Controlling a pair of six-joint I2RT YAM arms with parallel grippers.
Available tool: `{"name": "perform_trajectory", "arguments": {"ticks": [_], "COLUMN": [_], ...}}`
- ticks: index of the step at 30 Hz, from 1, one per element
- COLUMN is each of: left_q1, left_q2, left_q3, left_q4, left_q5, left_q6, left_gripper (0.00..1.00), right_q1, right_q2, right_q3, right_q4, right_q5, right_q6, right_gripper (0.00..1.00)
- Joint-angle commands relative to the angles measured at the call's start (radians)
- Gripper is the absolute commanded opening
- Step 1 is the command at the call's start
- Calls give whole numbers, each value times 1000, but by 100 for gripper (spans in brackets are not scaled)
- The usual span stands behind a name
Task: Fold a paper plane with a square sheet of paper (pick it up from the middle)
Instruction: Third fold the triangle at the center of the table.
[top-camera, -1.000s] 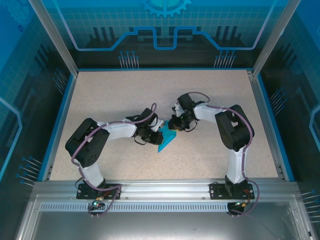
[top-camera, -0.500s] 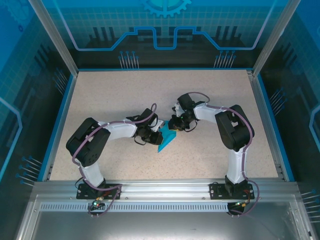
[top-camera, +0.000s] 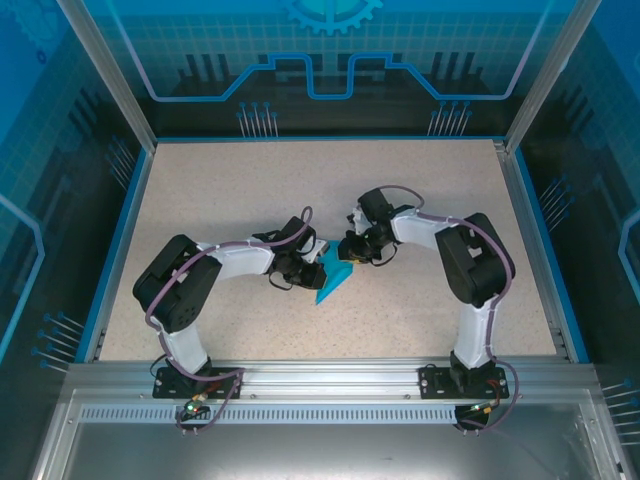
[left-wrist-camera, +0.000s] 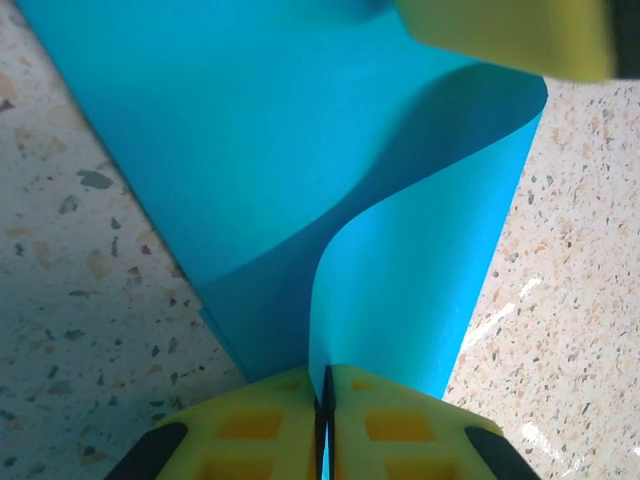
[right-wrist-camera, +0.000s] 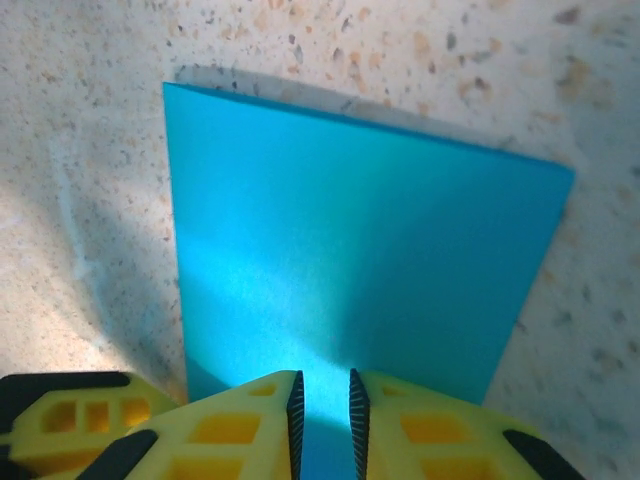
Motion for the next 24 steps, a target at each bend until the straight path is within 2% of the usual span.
{"name": "perform_trajectory", "arguments": {"ticks": [1,5,9,18,24], "left_q1": [7,7,7,7,7], "left_q2": [33,28,28,21,19], "left_q3": [-19,-27,-27,-36,-38], "left_q4": [-2,8,9,8,10], "left_q5": [-27,-28,-29,-33,-35], "left_q6": [-7,-10,-8,-6,-7], "left_gripper": [11,11,11,11,10], "right_q1": [-44,-56,9,150,180], "right_q2": [-144,-279,-347,-296,-233], "right_q3": [-58,-189,-351,-484,-488], "right_q4": [46,149,337,593,638], "right_q5": [3,-48,-104,-82,-78], "right_q6": [52,106,229,416,445], "right_gripper": [22,19,13,12,11]}}
